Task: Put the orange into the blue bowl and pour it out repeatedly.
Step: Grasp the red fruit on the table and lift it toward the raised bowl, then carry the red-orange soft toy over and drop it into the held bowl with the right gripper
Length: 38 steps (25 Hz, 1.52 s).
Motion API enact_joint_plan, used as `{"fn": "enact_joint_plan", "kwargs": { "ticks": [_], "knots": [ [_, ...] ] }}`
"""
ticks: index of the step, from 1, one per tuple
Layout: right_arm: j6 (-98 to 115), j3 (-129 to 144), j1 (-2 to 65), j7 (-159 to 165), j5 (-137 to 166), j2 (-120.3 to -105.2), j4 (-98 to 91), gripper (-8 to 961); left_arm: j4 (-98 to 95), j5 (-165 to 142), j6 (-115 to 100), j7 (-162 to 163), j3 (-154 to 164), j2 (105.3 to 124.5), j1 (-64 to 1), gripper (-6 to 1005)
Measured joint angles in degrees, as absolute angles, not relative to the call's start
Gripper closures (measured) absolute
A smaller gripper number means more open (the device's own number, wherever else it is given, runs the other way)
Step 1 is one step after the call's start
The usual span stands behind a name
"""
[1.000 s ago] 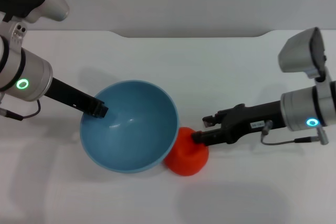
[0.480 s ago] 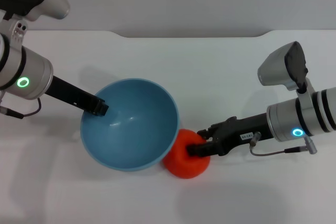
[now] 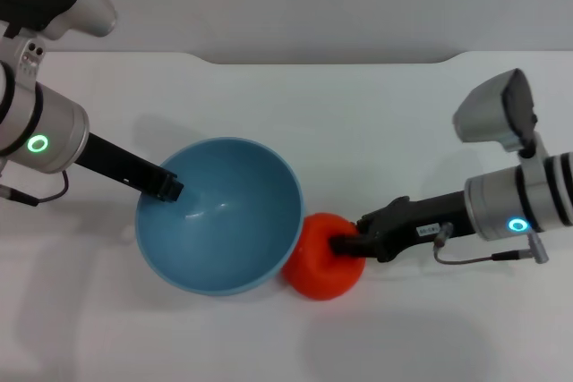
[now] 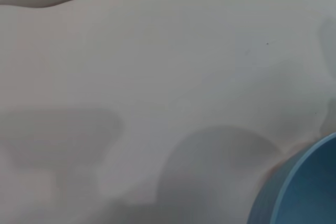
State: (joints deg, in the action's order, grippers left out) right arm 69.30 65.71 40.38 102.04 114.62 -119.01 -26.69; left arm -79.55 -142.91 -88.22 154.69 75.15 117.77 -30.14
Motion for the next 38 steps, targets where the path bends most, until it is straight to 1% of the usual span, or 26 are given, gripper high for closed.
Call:
{"fn": "enact_joint_plan", "kwargs": {
  "ticks": [2, 4, 6, 8, 9, 10, 15, 21, 25, 31, 38],
  "knots": [
    [70.65, 65.63, 38.79, 102.04, 113.15, -118.79, -28.62, 664, -79.55, -142.94, -88.22, 154.69, 75.14, 117.74, -30.14, 1001],
    [72.96, 65.42, 35.68, 102.08, 111.82, -118.65, -33.87, 717, -79.46, -143.19, -88.23, 154.69, 75.15, 117.71, -30.15, 1000],
    [75.96, 64.80, 31.92, 102.29, 110.60, -118.57, -40.86, 769, -79.20, -144.07, -88.24, 154.69, 75.35, 117.76, -30.35, 1000],
    [79.94, 63.82, 28.09, 102.52, 109.07, -118.49, -48.60, 804, -78.81, -144.51, -88.23, 154.69, 75.83, 117.86, -30.66, 999],
    [83.47, 62.87, 24.93, 102.81, 107.16, -118.48, -55.61, 821, -78.21, -144.62, -88.20, 154.69, 76.82, 117.97, -31.15, 999],
    [85.14, 62.32, 23.65, 103.05, 106.06, -118.48, -59.04, 832, -77.72, -144.64, -88.13, 154.69, 77.80, 118.00, -31.57, 998],
    [90.90, 60.44, 21.25, 103.55, 103.37, -118.65, -67.97, 888, -75.36, -144.39, -87.16, 155.07, 80.89, 118.20, -33.39, 997],
    [94.42, 61.92, 22.86, 103.53, 101.96, -118.67, -69.69, 913, -72.73, -143.84, -83.92, 158.70, 89.09, 118.54, -36.85, 995],
    [93.60, 67.77, 24.34, 103.47, 106.05, -118.67, -69.69, 929, -72.51, -142.58, -82.53, 160.52, 92.82, 118.66, -38.82, 993],
    [89.26, 73.13, 25.84, 109.34, 113.48, -118.76, -69.32, 936, -72.40, -140.96, -81.87, 160.73, 92.63, 118.60, -39.88, 991],
    [89.01, 72.36, 25.71, 109.68, 112.25, -118.83, -70.97, 720, -72.18, -140.92, -81.42, 160.75, 92.58, 118.48, -40.13, 989]
  ]
}}
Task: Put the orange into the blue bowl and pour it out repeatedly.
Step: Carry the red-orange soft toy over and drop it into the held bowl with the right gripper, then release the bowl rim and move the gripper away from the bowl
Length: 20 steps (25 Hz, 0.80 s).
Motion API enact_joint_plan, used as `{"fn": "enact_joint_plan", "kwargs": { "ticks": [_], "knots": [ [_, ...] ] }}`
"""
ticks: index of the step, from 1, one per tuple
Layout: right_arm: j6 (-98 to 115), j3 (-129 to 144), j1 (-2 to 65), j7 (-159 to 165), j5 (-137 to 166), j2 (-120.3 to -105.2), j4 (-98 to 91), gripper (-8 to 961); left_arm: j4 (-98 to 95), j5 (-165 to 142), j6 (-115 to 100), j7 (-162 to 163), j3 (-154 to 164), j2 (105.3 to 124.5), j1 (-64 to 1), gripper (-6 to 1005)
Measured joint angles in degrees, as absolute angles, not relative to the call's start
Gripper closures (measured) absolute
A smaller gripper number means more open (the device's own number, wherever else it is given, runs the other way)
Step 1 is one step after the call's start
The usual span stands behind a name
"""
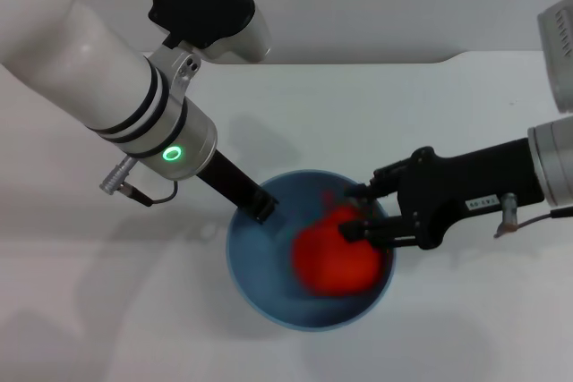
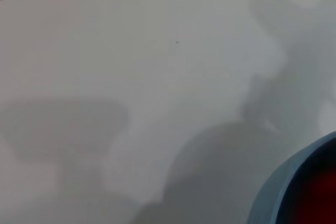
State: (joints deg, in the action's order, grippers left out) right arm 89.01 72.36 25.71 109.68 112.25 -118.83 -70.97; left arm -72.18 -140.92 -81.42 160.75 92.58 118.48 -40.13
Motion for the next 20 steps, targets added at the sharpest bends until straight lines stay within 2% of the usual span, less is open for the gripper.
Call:
{"fn": "enact_joint_plan", "kwargs": {
  "ticks": [4, 6, 14, 20],
  "knots": [
    [89.62, 71.53, 25.71, 109.70, 110.76, -118.80, -71.74, 591, -70.90, -140.94, -81.00, 160.76, 92.70, 118.47, -40.29, 988],
    [89.86, 71.28, 25.60, 109.71, 110.23, -118.81, -72.65, 435, -70.00, -140.94, -80.51, 160.75, 92.85, 118.47, -40.48, 987],
    [86.41, 58.57, 24.58, 115.32, 107.78, -118.69, -69.57, 435, -68.88, -139.06, -77.18, 160.74, 97.33, 118.63, -40.76, 985],
    [86.74, 50.74, 21.17, 114.78, 105.33, -118.59, -67.53, 435, -65.74, -137.73, -73.26, 160.74, 102.28, 118.85, -42.27, 983]
  ]
}}
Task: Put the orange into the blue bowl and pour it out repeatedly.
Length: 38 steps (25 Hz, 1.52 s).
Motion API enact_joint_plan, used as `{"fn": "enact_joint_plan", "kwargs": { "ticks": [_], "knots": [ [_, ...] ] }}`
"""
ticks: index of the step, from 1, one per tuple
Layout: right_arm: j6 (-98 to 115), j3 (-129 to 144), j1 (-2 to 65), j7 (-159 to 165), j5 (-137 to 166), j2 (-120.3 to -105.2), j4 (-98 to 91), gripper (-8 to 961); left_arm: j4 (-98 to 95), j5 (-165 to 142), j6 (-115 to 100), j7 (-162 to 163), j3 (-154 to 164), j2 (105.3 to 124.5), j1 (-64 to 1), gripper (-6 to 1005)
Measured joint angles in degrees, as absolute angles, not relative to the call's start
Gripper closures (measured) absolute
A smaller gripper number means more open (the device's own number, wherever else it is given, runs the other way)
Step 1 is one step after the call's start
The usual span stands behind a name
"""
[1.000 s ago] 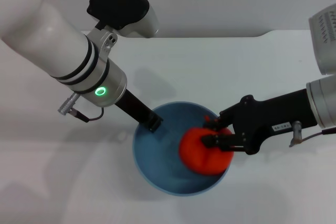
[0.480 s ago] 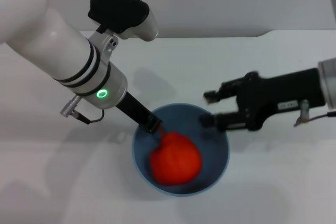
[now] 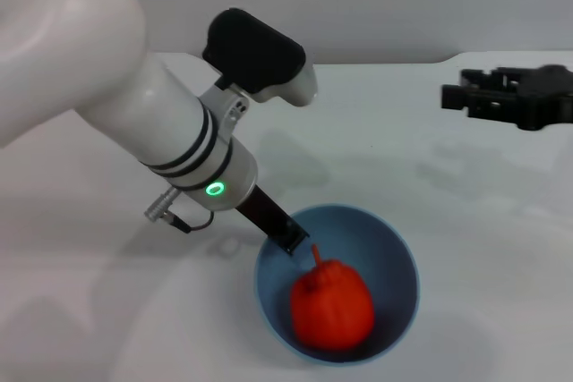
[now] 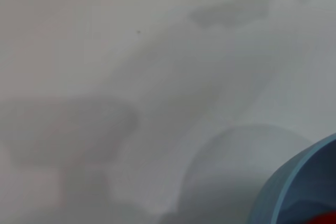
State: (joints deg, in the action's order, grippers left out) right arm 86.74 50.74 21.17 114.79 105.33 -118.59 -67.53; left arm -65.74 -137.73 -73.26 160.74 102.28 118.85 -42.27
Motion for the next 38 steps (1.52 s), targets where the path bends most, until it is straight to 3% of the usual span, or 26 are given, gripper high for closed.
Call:
{"fn": "enact_joint_plan", "kwargs": {
  "ticks": [8, 18, 28, 38],
  "knots": [
    [86.23, 48.65, 19.66, 114.47, 104.51, -118.70, -63.52, 435, -64.88, -137.47, -71.20, 160.74, 102.61, 118.91, -42.79, 980],
    [85.27, 48.03, 19.76, 113.18, 104.15, -118.59, -59.71, 434, -68.17, -137.32, -67.82, 159.37, 93.74, 118.26, -39.43, 659],
    [84.48, 38.25, 19.94, 101.25, 96.35, -118.46, -43.82, 434, -71.98, -105.53, -60.72, 137.46, 72.53, 118.05, -24.21, 310],
    [83.77, 26.79, 18.85, 86.47, 79.91, -118.39, -26.27, 434, -51.73, -53.05, -65.66, 91.00, 62.63, 118.47, -12.60, 314]
  ]
}}
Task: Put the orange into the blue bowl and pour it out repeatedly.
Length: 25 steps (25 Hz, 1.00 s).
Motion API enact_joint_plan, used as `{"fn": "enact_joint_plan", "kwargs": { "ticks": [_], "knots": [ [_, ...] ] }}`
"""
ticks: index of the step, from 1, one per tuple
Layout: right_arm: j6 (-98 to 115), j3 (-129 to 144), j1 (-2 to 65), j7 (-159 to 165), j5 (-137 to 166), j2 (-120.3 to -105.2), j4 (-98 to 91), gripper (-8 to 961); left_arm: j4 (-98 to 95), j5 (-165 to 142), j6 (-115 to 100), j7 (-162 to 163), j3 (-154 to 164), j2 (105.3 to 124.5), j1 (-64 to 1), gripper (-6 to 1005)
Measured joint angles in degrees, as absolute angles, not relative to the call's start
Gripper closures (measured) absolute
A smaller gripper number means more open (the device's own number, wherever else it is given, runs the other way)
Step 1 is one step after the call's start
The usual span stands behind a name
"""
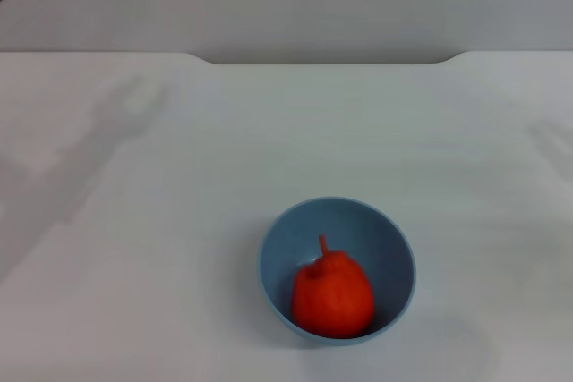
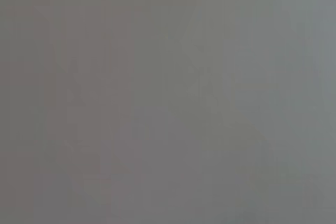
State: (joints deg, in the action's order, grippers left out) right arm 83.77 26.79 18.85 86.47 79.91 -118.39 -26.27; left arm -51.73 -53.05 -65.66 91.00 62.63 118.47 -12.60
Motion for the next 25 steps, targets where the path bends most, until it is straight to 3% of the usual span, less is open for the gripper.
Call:
{"fn": "enact_joint_plan", "kwargs": {
  "ticks": [7, 13, 17, 25],
  "knots": [
    [83.16, 20.61, 17.87, 59.35, 70.14, -118.82, -13.43, 435, -43.53, -34.58, -66.03, 43.24, 68.74, 118.94, -6.51, 313],
    [83.96, 19.29, 19.09, 13.07, 60.67, -119.24, 4.12, 435, -33.91, -27.28, -66.74, 14.79, 74.10, 119.03, -7.02, 312],
    [83.91, 19.02, 20.33, -2.15, 59.10, -119.38, 8.76, 435, -29.79, -23.15, -69.88, 7.77, 76.75, 119.10, -7.62, 316],
    [82.96, 18.65, 21.73, 1.18, 58.92, -119.26, 9.34, 435, -28.97, -21.25, -71.13, 8.84, 80.07, 119.09, -7.58, 317]
  ]
}}
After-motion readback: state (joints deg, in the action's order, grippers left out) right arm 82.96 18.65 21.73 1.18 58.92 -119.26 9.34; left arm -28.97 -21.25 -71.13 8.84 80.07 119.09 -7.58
